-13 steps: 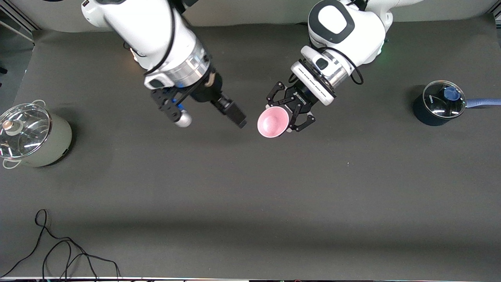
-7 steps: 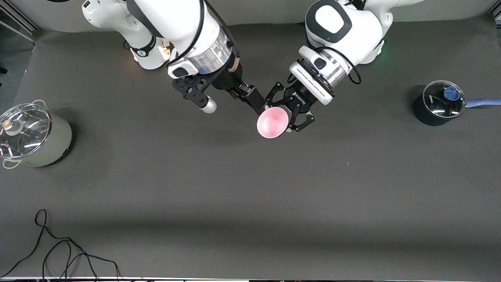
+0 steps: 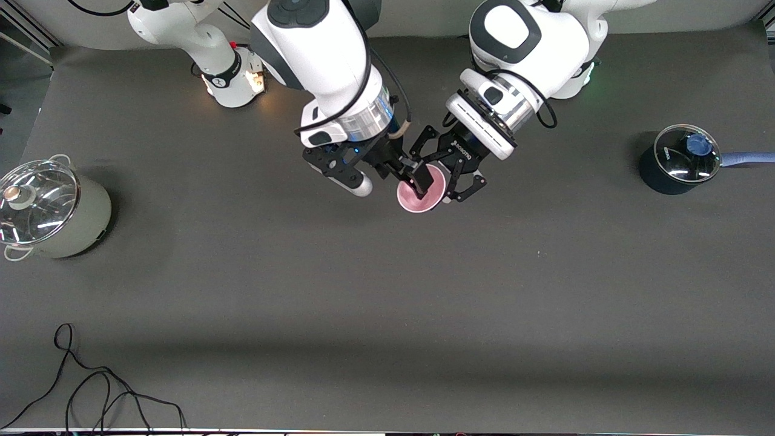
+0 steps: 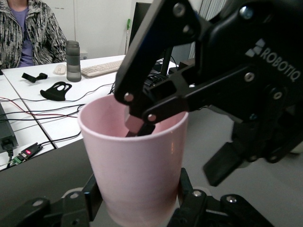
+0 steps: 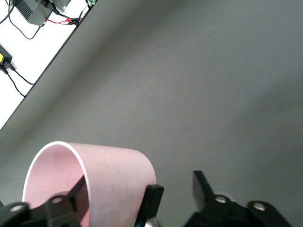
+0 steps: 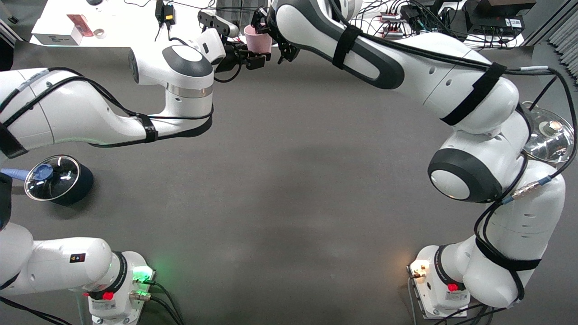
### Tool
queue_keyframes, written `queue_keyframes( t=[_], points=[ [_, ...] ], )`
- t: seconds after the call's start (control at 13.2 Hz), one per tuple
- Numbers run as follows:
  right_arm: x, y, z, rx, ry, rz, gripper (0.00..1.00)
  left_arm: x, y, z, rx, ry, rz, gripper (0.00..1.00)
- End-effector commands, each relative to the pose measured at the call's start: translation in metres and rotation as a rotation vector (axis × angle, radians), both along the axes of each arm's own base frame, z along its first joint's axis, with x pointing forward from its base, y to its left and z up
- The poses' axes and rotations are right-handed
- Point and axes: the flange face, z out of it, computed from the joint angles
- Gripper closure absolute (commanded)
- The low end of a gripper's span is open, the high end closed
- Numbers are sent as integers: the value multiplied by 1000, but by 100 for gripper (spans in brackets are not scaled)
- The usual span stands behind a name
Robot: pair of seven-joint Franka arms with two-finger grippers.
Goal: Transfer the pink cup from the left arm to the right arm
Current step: 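Close the right gripper on the pink cup beside the left gripper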
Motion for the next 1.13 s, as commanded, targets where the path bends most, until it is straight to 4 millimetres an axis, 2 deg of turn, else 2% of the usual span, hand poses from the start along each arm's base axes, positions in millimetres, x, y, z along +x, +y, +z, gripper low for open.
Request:
queue_keyframes(
  t=[0.0, 0.15, 0.23, 0.3, 0.68, 0.75, 0.83, 0.91, 1.06],
  points=[
    [1, 0, 8, -6, -26, 15, 100, 0, -3, 3, -15, 5, 20, 56],
    [2, -1, 8, -10, -30, 27, 100, 0, -3, 3, -15, 5, 22, 54],
    [2, -1, 8, -14, -36, 45, 100, 1, -3, 5, -17, 3, 22, 47],
    [2, -1, 8, -14, -37, 50, 100, 1, -3, 5, -16, 3, 23, 46],
    [2, -1, 9, -13, -38, 50, 100, 1, -3, 5, -18, 4, 23, 46],
    [2, -1, 8, -14, -37, 50, 100, 1, -2, 5, -17, 4, 26, 41],
    [2, -1, 9, -14, -39, 51, 100, 1, -2, 5, -16, 1, 24, 9],
    [3, -3, 9, -14, -39, 48, 100, 2, -1, 5, -17, 2, 27, 0],
    [6, -10, 16, -11, -51, 57, 100, 2, -1, 6, -14, 0, 32, 0]
  ],
)
